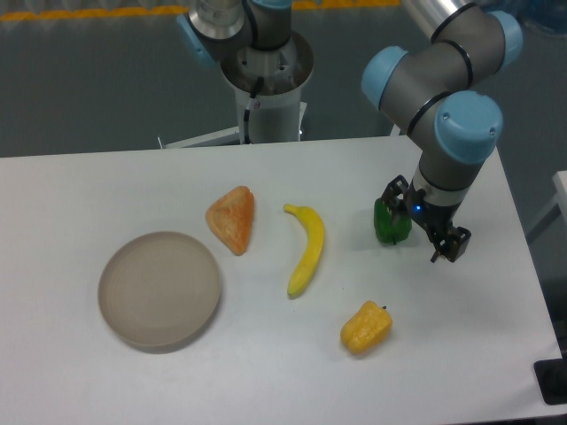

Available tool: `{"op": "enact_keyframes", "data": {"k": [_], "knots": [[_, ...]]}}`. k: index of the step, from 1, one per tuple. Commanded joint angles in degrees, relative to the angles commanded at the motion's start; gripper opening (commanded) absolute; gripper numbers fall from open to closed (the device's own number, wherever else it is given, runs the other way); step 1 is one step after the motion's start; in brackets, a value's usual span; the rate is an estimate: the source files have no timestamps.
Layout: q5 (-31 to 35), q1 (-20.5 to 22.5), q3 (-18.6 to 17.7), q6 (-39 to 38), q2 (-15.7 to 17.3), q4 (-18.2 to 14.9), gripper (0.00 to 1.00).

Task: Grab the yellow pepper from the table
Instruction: 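Move the gripper from beside the green pepper toward the yellow pepper, then lower the open gripper over the yellow pepper and close on it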

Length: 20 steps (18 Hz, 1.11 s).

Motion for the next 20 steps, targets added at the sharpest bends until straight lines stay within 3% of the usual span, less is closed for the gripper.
{"op": "enact_keyframes", "data": {"k": [5, 8, 20], "knots": [[0.09, -3.25, 5.01, -5.09, -6.07, 2.81, 1.0], [0.09, -5.27, 5.63, -8.52, -8.36, 5.27, 1.0], [0.61, -7.3, 4.49, -12.48, -11.17, 5.28, 1.0]]}}
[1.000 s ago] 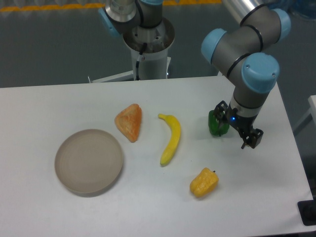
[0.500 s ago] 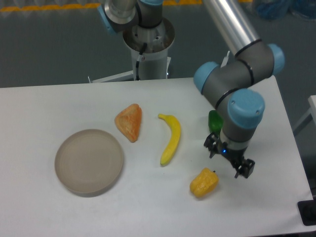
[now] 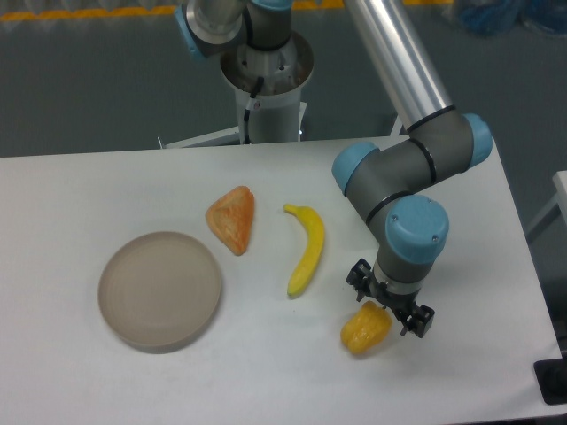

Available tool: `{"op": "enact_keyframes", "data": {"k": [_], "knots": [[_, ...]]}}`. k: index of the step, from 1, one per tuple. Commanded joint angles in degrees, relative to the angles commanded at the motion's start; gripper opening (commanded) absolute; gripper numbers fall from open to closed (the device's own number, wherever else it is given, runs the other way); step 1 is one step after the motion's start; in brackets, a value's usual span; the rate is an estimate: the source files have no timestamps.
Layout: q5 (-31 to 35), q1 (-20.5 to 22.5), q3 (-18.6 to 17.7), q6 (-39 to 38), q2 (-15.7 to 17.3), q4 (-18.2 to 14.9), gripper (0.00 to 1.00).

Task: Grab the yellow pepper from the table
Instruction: 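Lower the open gripper over the yellow pepper and close on it, then lift the grasped yellow pepper up off the table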

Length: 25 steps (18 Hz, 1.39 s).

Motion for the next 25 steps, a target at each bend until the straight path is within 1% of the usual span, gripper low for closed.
{"op": "enact_keyframes", "data": {"k": [4, 5, 7, 8, 9, 10, 11, 12, 15, 16, 20, 21, 23, 24, 25], "knots": [[0.09, -0.7, 0.09, 0.0, -1.84, 0.0, 1.0], [0.09, -0.88, 0.17, 0.0, -2.19, 0.09, 0.96], [0.18, -0.97, 0.09, 0.0, -2.29, 0.0, 0.71], [0.09, -0.97, 0.09, 0.09, -2.29, 0.0, 0.56], [0.09, -0.97, 0.17, 0.09, -2.2, 0.0, 0.38], [0.0, -0.88, 0.26, 0.09, -2.02, 0.0, 0.25], [0.0, -0.88, 0.18, 0.17, -1.67, 0.0, 0.16], [-0.26, -0.71, 0.18, 0.26, -1.32, 0.0, 0.16], [-0.26, -0.27, -0.09, 0.09, 1.48, -0.7, 0.16], [-0.18, -0.18, -0.78, 0.09, 2.54, -0.79, 0.17], [-0.17, 2.28, -4.56, 0.09, 8.6, -1.05, 0.16], [-0.17, 3.07, -5.09, 0.17, 10.09, -2.27, 0.16], [0.0, 4.82, -5.01, 0.61, 12.38, -7.53, 0.16], [0.09, 6.05, -4.66, 1.05, 14.04, -10.52, 0.16], [0.09, 6.58, -4.66, 1.32, 14.76, -11.33, 0.16]]}}
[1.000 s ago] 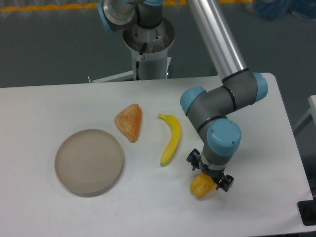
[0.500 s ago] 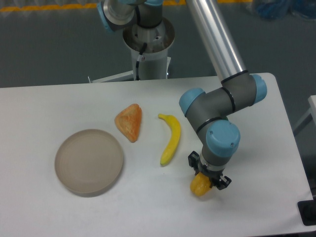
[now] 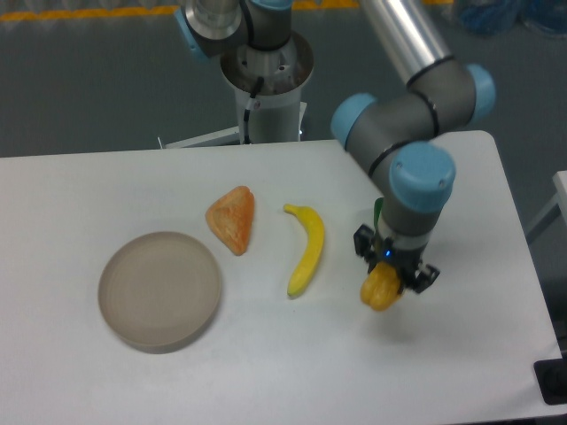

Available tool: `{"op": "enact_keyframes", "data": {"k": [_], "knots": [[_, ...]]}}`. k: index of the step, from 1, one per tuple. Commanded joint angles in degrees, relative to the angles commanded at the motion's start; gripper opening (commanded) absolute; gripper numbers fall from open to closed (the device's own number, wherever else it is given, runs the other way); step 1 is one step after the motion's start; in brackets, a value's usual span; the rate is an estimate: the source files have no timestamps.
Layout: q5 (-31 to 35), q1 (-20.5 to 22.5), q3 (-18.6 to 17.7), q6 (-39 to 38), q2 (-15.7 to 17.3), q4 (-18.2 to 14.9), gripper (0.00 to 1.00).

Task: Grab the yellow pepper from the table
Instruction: 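Lift the grasped yellow pepper up off the table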

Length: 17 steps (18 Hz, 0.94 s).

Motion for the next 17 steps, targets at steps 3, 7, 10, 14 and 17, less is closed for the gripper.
{"op": "enact_keyframes", "data": {"k": [3, 7, 10, 14, 17], "knots": [[0.26, 0.62, 0.17, 3.68, 0.8, -0.18, 0.14], [1.05, 0.1, 0.96, 3.87, -0.87, 0.34, 0.13], [0.88, -0.35, 2.28, 4.13, -1.92, 0.52, 0.14], [0.97, -0.7, 2.81, 6.33, -2.1, 0.43, 0.14], [0.88, -0.7, 2.81, 6.33, -2.19, 0.61, 0.14]]}}
